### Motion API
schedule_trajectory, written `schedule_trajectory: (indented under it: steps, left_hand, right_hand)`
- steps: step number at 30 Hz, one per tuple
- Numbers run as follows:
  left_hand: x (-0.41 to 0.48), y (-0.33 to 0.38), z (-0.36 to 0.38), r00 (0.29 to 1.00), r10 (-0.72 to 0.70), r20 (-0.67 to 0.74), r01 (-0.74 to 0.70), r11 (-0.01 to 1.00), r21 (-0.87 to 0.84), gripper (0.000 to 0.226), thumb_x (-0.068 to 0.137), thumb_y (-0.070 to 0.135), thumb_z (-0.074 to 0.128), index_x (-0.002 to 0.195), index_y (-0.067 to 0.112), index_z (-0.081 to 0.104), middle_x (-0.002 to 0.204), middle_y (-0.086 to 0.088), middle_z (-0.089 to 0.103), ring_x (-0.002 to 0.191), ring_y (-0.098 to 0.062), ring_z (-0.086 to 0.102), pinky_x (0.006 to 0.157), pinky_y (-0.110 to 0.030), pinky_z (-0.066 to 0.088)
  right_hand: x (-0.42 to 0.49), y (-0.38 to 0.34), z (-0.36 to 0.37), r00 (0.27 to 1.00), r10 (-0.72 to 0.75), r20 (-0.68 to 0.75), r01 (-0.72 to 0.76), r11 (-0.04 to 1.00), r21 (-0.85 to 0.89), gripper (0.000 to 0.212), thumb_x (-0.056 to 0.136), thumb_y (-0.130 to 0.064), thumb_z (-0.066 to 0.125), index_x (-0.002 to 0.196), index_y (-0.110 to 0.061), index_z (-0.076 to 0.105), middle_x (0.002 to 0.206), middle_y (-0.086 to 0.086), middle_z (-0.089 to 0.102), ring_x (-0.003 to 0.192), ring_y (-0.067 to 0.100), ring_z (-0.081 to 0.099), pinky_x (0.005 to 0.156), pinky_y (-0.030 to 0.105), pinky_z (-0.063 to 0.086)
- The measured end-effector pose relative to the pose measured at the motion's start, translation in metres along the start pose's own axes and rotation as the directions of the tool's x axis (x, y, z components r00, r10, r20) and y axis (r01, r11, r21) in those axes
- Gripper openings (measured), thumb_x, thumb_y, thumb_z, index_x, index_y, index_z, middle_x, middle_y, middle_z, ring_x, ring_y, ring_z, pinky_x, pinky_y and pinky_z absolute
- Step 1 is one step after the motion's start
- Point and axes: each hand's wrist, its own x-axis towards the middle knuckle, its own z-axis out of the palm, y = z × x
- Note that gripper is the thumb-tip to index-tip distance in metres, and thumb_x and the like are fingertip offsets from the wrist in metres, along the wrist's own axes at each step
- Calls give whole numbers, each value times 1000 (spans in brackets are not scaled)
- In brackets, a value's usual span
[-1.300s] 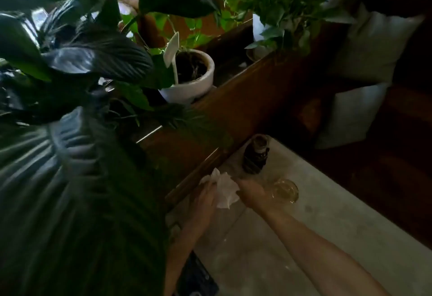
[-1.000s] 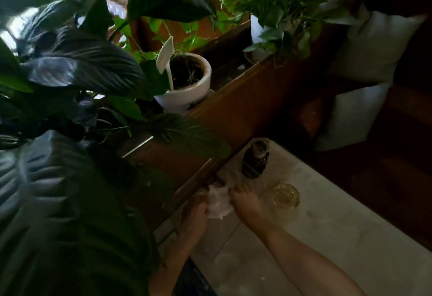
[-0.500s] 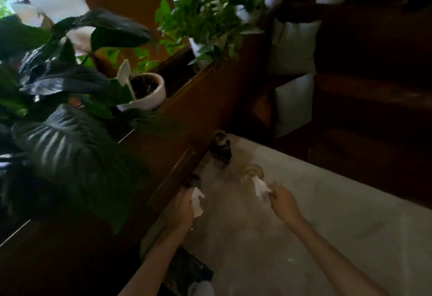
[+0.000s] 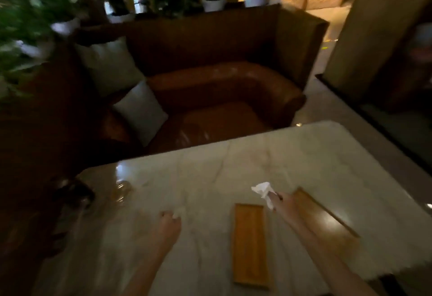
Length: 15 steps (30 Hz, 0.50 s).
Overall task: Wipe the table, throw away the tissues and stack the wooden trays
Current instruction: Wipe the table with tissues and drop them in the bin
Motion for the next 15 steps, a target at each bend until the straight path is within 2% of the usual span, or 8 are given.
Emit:
schedule_trajectory:
  steps: [2, 4, 6, 8, 10, 11, 13, 15]
  left_hand:
    - [3, 47, 27, 975, 69, 212, -95, 988, 117, 12, 72, 18, 75, 81, 10, 72, 79, -8, 74, 74, -24, 71, 72, -29, 58]
    - [-1, 96, 50, 949, 115, 294, -167, 973, 158, 15, 84, 15, 65, 75, 4, 71, 78, -16, 73, 77, -26, 69, 73, -32, 51]
    - [-7, 144, 72, 938, 216, 271, -238, 970, 51, 26, 88, 3, 56, 67, -9, 65, 75, -30, 67, 74, -36, 65, 68, -42, 46]
    - [-10, 181, 95, 928, 286, 239, -266, 957, -113, 23, 81, -3, 60, 58, -5, 63, 62, -27, 62, 59, -31, 61, 57, -36, 41]
    - [-19, 209, 117, 887, 377, 267, -337, 923, -186, 8, 83, 3, 65, 79, 0, 71, 77, -12, 68, 73, -19, 62, 66, -28, 43]
    - [-23, 217, 128, 864, 406, 297, -356, 911, -209, 9, 85, 9, 66, 91, 3, 70, 86, -6, 68, 80, -17, 62, 70, -29, 47]
    - [-32, 233, 152, 810, 470, 351, -412, 881, -230, 13, 86, 15, 67, 97, 7, 68, 91, -7, 70, 85, -21, 65, 74, -35, 54]
    - [-42, 251, 173, 769, 498, 400, -442, 867, -231, 14, 86, 15, 68, 95, 5, 69, 92, -15, 72, 87, -28, 68, 77, -40, 57]
  right_hand:
    - [-7, 29, -44, 991, 50, -121, -48, 999, 20, 35, 93, -29, 62, 64, -10, 62, 55, -1, 55, 56, 15, 52, 52, 27, 34]
    - [-17, 56, -81, 969, 113, -220, -111, 994, 22, 34, 92, -30, 63, 67, -6, 65, 62, 5, 60, 62, 18, 53, 54, 30, 35]
    - [-32, 81, -111, 934, 169, -315, -163, 986, 46, 33, 91, -27, 64, 62, -10, 59, 63, 7, 58, 63, 22, 52, 55, 34, 34]
    - [-50, 101, -134, 884, 207, -418, -187, 978, 89, 27, 88, -20, 66, 65, -15, 53, 67, 4, 56, 67, 25, 53, 55, 34, 35]
    - [-72, 120, -149, 819, 278, -501, -216, 960, 179, 11, 86, -17, 69, 82, -13, 59, 79, 2, 58, 76, 23, 55, 63, 32, 41]
    - [-81, 132, -154, 786, 323, -527, -233, 945, 231, 12, 86, -18, 70, 93, -10, 62, 85, 3, 59, 81, 22, 56, 69, 31, 44]
    - [-101, 156, -165, 739, 389, -550, -257, 918, 304, 22, 87, -17, 70, 104, -5, 62, 92, 4, 59, 85, 21, 56, 75, 32, 45]
    - [-118, 177, -180, 728, 404, -554, -257, 910, 326, 24, 88, -16, 70, 106, -3, 63, 94, 6, 60, 87, 21, 57, 75, 30, 43]
